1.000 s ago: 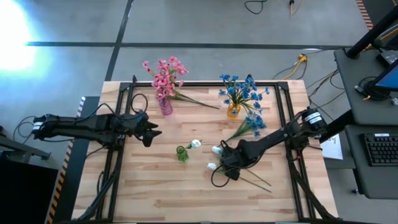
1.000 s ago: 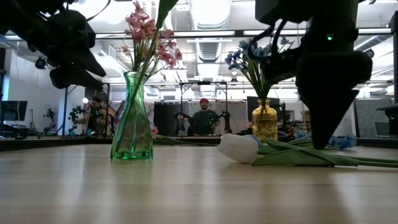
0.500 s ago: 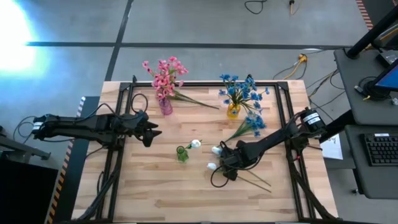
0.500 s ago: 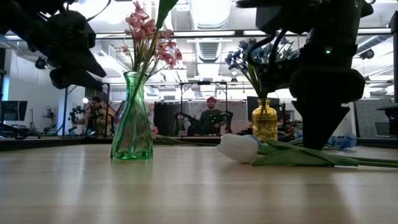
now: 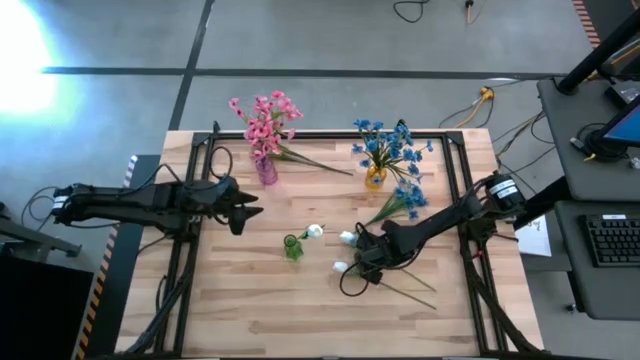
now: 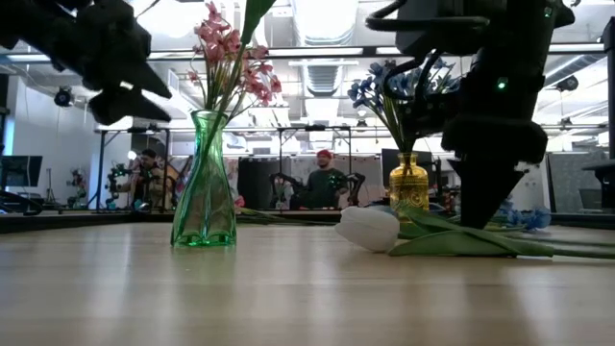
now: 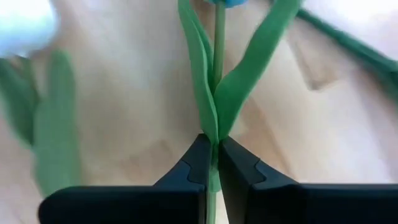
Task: Sort flowers into vase by color
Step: Put the top white flower into the green vase
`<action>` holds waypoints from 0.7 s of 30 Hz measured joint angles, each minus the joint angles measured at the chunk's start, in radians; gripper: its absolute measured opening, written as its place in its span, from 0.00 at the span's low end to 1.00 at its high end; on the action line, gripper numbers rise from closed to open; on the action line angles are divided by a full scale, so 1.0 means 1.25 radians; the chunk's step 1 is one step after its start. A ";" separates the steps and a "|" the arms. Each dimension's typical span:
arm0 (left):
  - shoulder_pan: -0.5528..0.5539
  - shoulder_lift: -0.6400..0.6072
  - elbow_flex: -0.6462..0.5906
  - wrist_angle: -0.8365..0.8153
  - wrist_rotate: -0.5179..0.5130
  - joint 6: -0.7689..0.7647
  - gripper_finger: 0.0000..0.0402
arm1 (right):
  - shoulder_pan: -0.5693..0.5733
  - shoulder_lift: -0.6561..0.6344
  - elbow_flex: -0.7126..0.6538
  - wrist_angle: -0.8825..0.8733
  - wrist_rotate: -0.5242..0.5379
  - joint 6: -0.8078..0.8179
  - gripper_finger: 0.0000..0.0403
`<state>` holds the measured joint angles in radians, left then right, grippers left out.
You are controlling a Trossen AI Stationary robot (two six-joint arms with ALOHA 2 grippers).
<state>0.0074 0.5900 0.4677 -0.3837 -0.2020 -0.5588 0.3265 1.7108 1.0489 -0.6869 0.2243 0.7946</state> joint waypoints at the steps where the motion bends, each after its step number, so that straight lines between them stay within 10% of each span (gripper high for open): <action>1: 0.000 0.000 0.010 0.002 0.000 0.012 0.53 | 0.000 -0.015 0.000 -0.010 0.001 -0.002 0.04; 21: -0.025 0.060 0.197 0.138 0.001 0.317 0.53 | 0.049 -0.502 0.002 0.125 0.289 -0.299 0.03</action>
<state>-0.0235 0.6653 0.7144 -0.2109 -0.2013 -0.1630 0.3882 1.0838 1.0519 -0.5304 0.5853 0.4209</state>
